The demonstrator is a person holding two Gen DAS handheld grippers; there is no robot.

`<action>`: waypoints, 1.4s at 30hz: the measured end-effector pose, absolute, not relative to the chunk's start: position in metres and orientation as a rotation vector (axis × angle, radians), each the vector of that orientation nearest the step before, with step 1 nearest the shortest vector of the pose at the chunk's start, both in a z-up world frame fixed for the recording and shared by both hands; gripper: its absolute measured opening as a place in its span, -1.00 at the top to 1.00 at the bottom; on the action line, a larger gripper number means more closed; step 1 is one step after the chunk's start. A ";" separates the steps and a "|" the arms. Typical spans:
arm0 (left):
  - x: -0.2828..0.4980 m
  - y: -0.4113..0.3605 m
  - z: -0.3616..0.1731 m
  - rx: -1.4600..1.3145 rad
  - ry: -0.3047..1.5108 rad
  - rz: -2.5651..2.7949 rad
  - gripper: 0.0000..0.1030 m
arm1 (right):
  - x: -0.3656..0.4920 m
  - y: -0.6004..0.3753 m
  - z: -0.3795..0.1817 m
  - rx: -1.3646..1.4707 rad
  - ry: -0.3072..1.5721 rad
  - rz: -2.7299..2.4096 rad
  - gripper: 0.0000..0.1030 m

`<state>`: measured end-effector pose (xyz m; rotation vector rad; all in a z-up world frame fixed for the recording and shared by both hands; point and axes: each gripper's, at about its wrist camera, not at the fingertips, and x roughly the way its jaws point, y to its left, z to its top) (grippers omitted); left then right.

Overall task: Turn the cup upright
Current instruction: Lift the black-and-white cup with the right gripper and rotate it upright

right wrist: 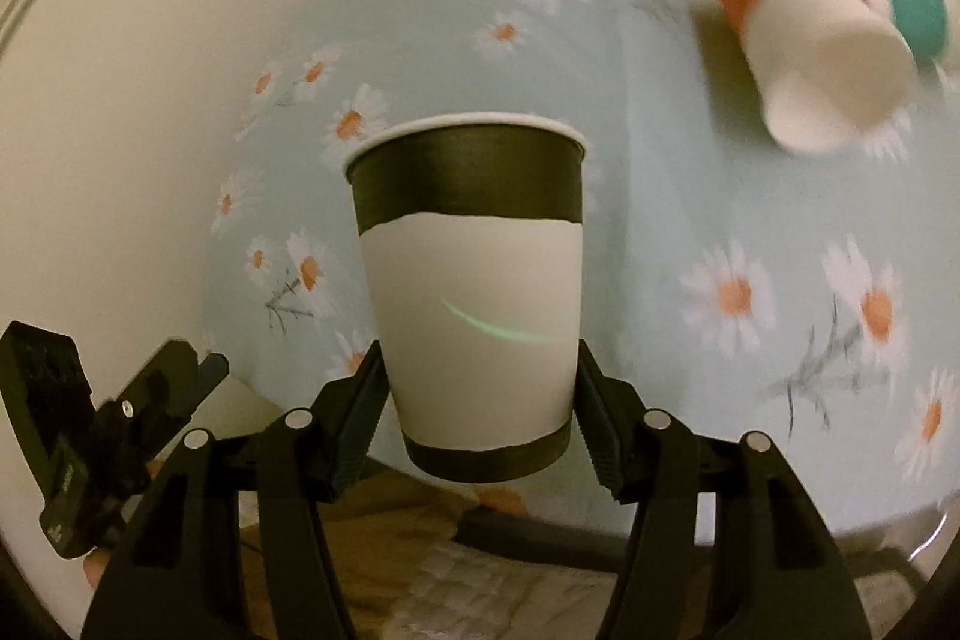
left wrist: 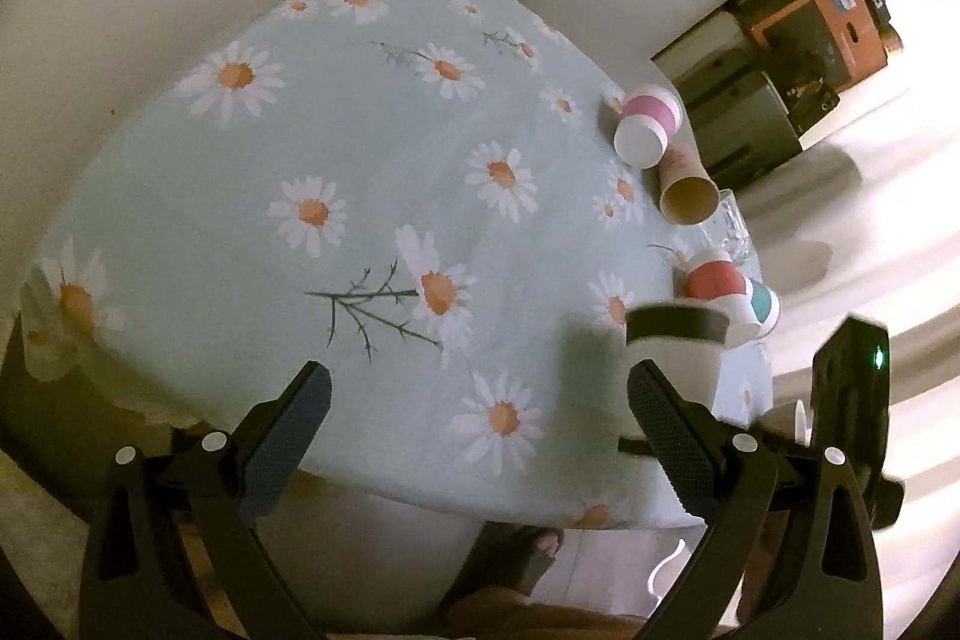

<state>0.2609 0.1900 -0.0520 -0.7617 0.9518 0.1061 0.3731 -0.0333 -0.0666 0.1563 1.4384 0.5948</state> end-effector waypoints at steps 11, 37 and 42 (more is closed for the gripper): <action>0.266 0.179 -0.061 -0.736 0.984 0.095 -0.87 | 0.356 -0.055 -0.072 0.194 1.446 0.511 -0.29; 0.302 0.090 -0.036 -0.410 1.110 -0.027 -0.87 | 0.273 -0.159 0.005 0.190 1.037 0.569 -0.48; 0.314 0.079 -0.034 -0.408 1.176 -0.008 -0.87 | 0.271 -0.169 0.012 0.189 0.991 0.612 -0.48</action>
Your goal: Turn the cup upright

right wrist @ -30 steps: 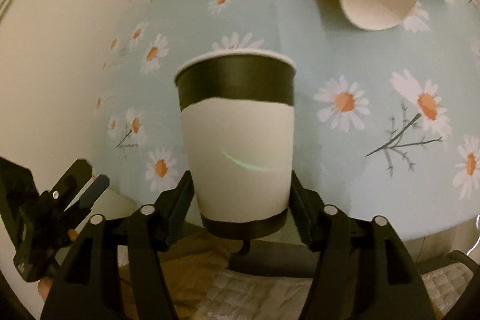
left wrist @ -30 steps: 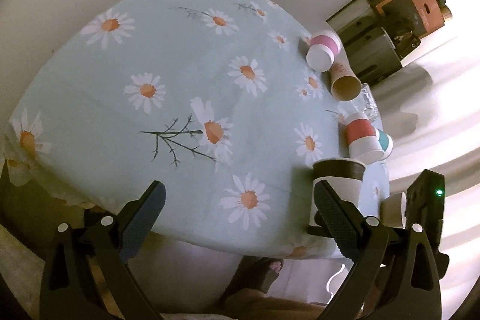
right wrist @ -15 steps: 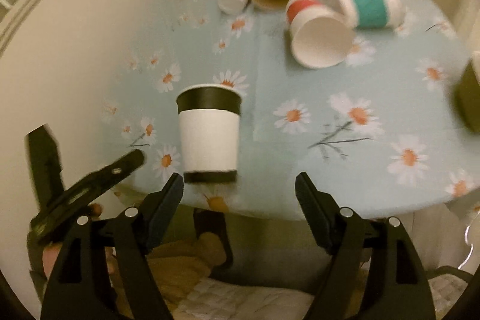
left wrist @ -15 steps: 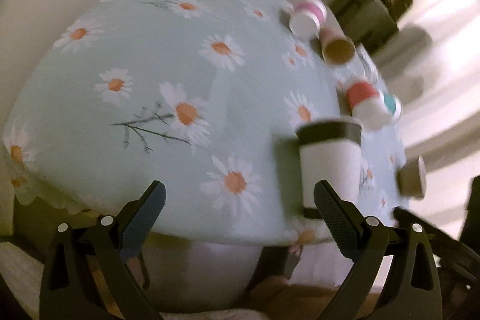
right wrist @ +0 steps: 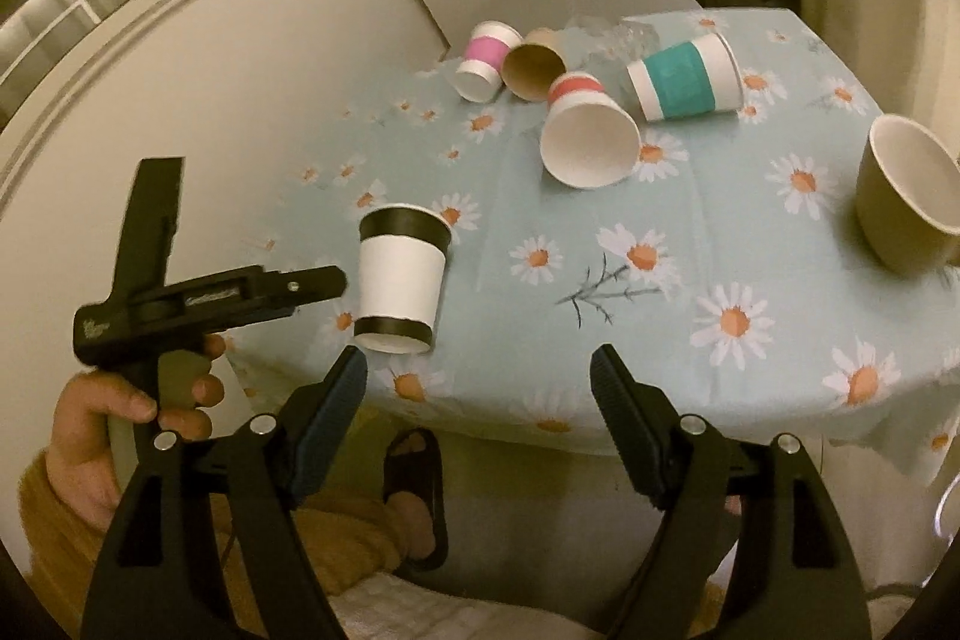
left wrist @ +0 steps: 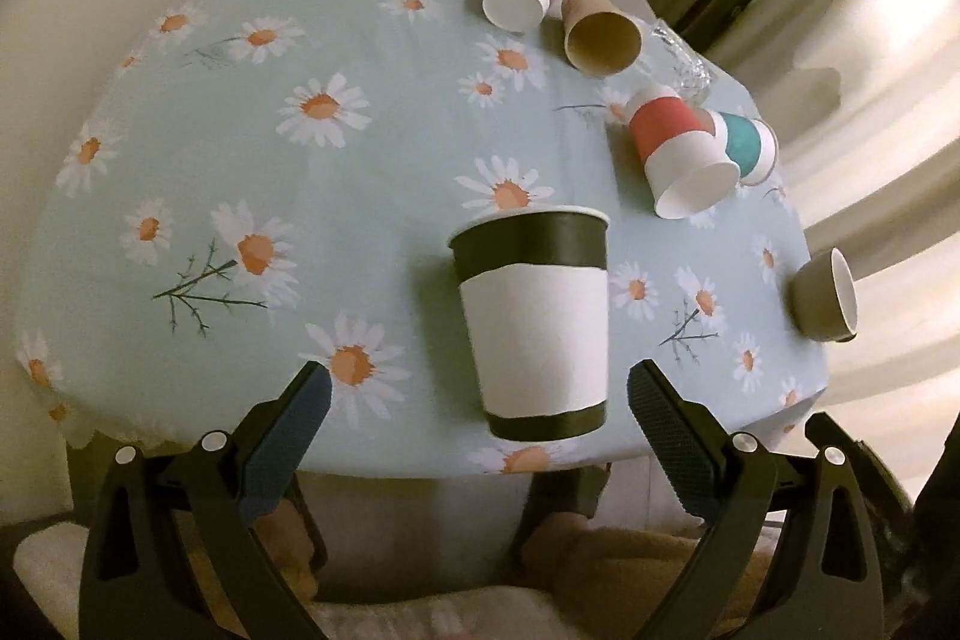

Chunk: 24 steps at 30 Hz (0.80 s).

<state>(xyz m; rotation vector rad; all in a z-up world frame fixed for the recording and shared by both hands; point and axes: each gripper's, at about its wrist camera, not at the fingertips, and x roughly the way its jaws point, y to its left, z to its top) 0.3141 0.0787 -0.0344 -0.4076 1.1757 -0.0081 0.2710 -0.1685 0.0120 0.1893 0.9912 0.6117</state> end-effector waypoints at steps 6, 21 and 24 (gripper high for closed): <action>0.336 0.058 -0.025 -0.346 1.218 0.030 -0.87 | 0.260 -0.178 0.023 0.169 0.932 0.617 -0.48; 0.366 0.023 -0.049 -0.239 1.326 0.152 -0.85 | 0.253 -0.195 0.021 0.178 0.937 0.664 -0.48; 0.371 0.024 -0.054 -0.238 1.338 0.163 -0.85 | 0.254 -0.198 0.019 0.182 0.946 0.661 -0.48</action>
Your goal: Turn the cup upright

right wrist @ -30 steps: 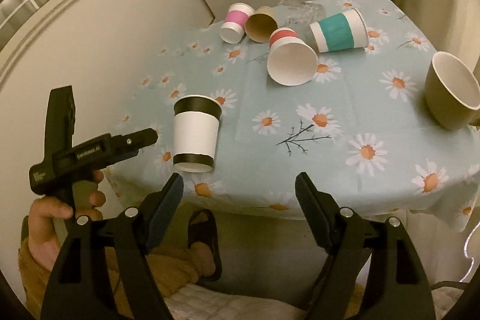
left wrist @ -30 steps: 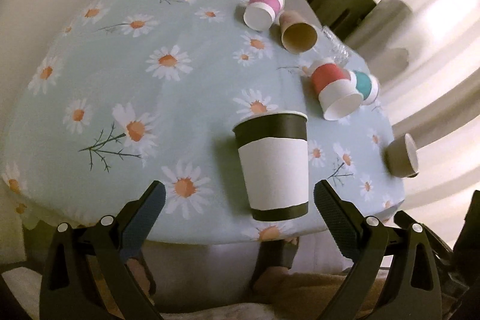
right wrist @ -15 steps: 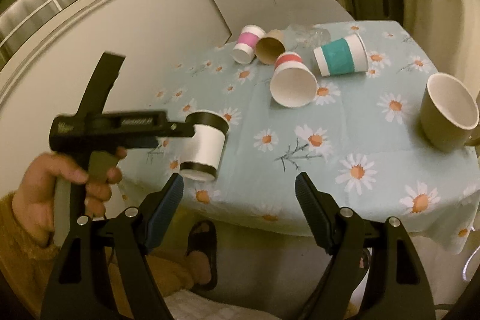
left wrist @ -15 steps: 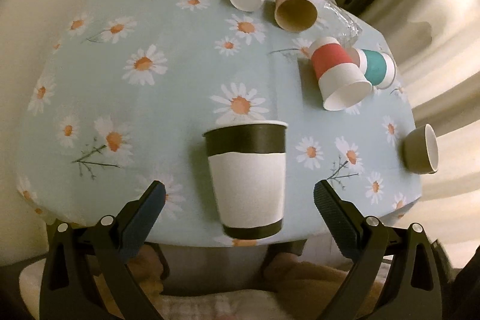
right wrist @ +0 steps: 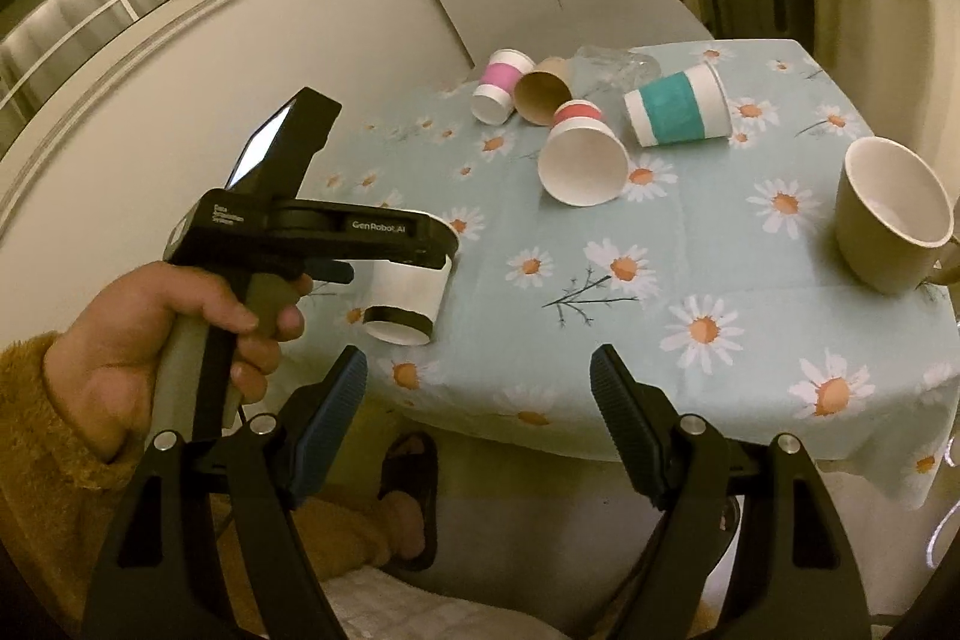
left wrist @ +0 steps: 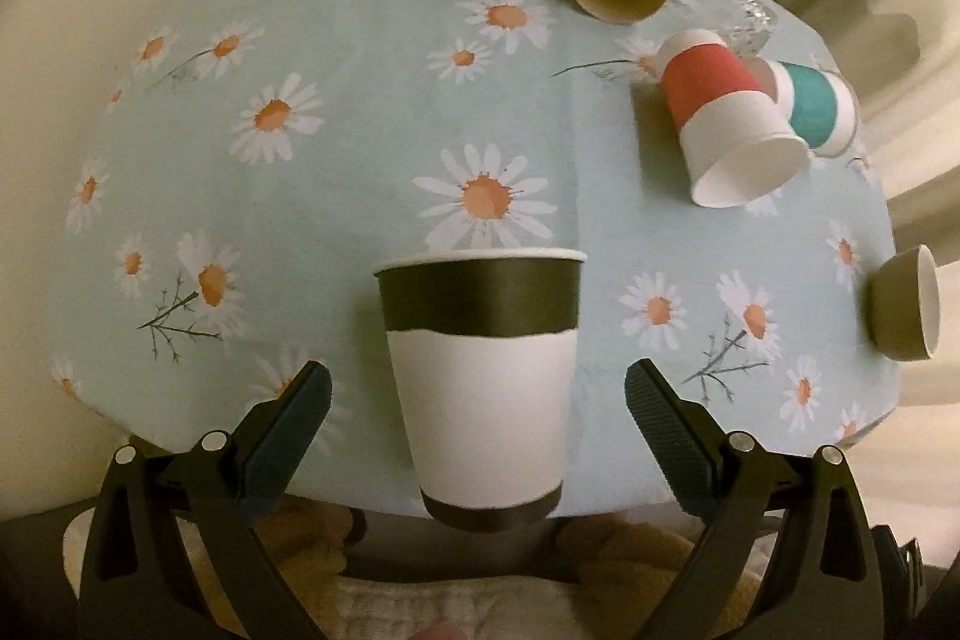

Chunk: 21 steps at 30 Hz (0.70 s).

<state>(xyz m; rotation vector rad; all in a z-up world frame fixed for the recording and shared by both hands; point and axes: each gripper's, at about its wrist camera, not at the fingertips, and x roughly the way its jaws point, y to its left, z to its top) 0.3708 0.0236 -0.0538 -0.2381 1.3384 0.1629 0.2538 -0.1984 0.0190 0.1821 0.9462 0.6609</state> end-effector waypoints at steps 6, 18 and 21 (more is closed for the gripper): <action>0.378 0.025 -0.058 -0.232 1.364 0.170 -0.70 | 0.255 -0.196 0.016 0.169 0.962 0.655 -0.48; 0.396 0.022 -0.070 -0.207 1.387 0.163 -0.31 | 0.255 -0.188 0.010 0.133 0.983 0.648 -0.48; 0.401 0.024 -0.073 -0.221 1.388 0.159 -0.30 | 0.256 -0.187 0.008 0.132 0.993 0.641 -0.48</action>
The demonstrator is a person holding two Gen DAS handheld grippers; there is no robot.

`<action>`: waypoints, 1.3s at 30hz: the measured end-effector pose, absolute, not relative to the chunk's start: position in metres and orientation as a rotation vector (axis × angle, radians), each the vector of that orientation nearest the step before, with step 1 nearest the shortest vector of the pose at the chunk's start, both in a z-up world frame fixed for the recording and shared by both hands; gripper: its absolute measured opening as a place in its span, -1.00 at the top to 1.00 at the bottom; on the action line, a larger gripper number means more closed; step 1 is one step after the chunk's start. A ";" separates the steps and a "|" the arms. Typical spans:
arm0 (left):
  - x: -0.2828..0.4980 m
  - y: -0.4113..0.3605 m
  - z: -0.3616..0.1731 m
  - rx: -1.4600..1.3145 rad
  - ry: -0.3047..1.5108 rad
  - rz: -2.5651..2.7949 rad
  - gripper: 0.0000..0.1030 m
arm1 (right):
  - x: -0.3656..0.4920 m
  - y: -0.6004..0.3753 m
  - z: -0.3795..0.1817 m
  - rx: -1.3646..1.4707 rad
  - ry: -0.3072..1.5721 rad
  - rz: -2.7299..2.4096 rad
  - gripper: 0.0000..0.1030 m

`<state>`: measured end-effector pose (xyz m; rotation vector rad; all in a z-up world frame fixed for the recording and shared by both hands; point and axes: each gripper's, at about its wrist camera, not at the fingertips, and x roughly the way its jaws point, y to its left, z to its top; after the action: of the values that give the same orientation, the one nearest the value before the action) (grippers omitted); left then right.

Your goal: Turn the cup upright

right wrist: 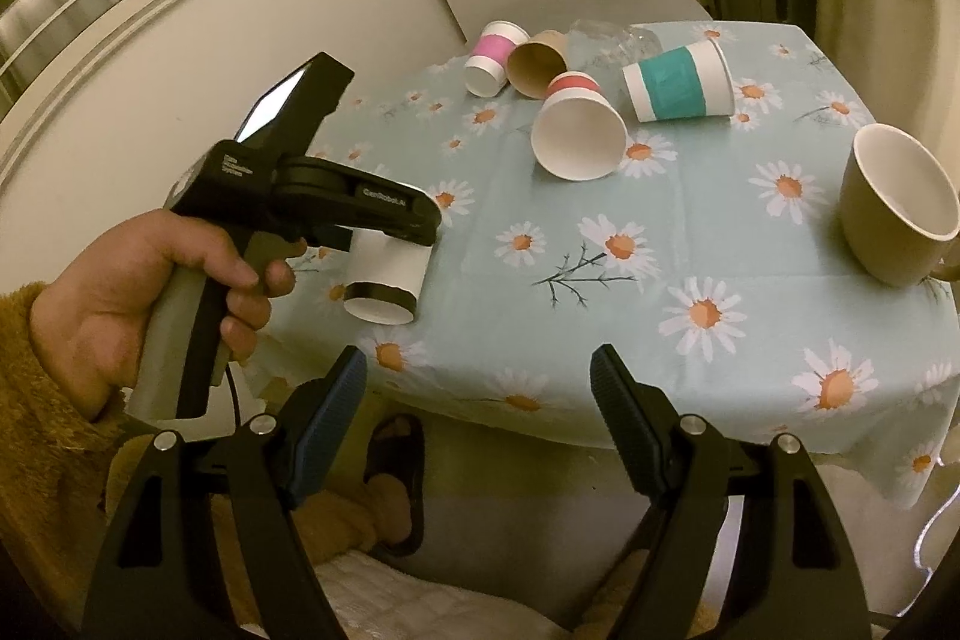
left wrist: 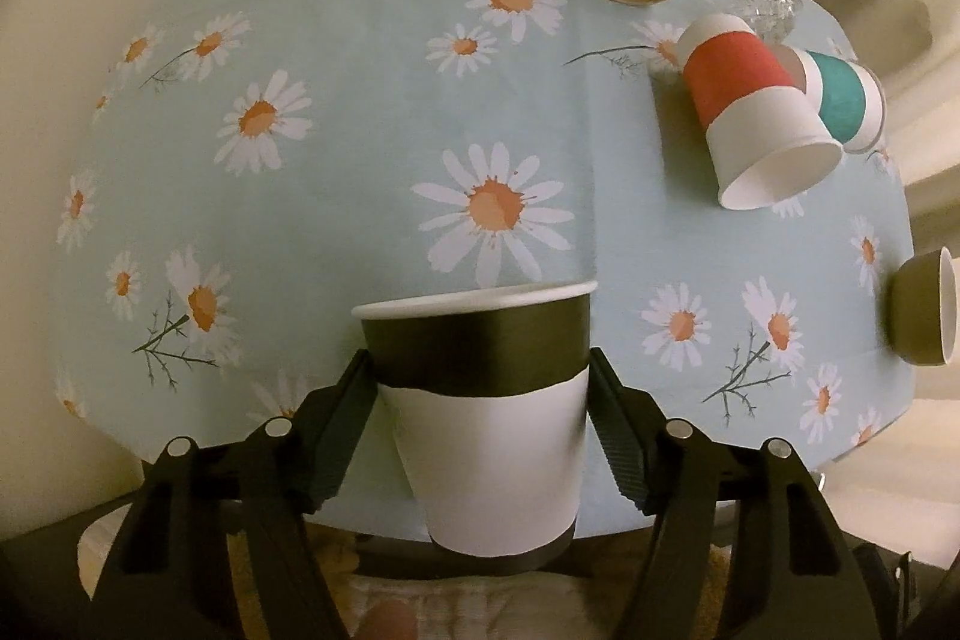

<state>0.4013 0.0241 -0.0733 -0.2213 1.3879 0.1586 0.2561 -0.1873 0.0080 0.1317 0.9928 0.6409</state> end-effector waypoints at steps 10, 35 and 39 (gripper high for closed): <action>0.386 0.035 -0.065 -0.246 1.355 0.121 -0.27 | 0.260 -0.184 0.000 0.109 1.021 0.627 -0.48; 0.315 0.008 -0.007 -0.122 0.977 0.097 -0.27 | 0.266 -0.180 -0.012 0.059 1.048 0.581 -0.48; 0.303 0.000 0.003 -0.065 0.854 0.126 -0.27 | 0.268 -0.180 -0.014 0.055 1.051 0.570 -0.48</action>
<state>0.3030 0.0005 0.0031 -0.0645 0.8545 0.1262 0.2675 -0.1802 -0.0144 0.0547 1.0514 0.5705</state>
